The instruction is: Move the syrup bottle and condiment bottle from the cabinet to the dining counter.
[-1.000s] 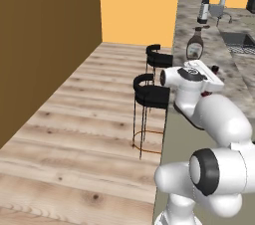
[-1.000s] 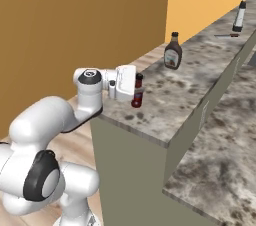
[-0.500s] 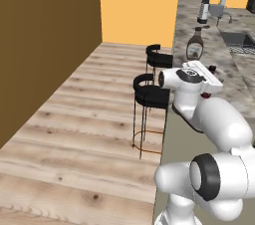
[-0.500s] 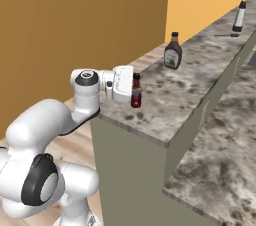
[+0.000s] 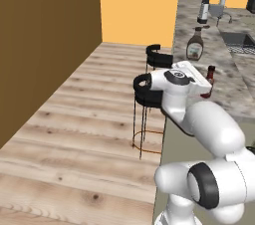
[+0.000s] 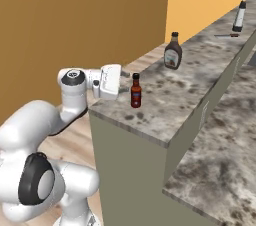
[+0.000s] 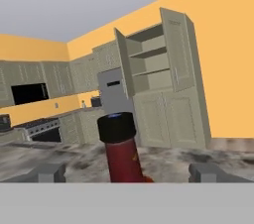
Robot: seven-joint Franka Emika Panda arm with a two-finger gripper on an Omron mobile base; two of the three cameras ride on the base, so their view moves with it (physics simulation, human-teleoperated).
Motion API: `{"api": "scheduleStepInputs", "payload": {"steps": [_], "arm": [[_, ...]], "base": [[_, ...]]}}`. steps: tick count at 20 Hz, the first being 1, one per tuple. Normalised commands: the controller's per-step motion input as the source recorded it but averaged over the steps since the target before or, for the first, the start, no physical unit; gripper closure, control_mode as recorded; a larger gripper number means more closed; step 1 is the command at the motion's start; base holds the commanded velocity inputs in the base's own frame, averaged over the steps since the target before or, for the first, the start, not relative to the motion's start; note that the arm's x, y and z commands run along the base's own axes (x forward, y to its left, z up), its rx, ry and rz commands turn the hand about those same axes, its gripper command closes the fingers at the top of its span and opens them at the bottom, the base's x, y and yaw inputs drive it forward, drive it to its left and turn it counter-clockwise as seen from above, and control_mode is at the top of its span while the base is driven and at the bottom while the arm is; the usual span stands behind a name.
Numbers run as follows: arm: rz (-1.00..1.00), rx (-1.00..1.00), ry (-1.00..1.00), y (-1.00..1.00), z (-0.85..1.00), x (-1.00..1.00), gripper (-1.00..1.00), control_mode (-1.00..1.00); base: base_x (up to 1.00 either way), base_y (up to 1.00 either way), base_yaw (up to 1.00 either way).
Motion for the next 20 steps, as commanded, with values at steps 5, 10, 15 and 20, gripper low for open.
{"api": "scheduleStepInputs", "payload": {"steps": [5, 10, 15, 20], "arm": [[0.0, 0.0, 0.0, 0.44, 0.05, -0.16, -1.0, -1.0], [0.0, 0.01, 0.0, 0.18, 0.3, -0.9, -1.0, -1.0], [0.0, 0.09, 0.03, 0.18, 0.44, -0.97, -1.0, -1.0], [0.0, 0.12, 0.08, 0.23, 0.34, -0.93, -1.0, -1.0]], "base": [[0.0, 0.0, 0.0], [0.0, 0.0, 0.0], [0.0, 0.0, 0.0], [0.0, 0.0, 0.0]]}}
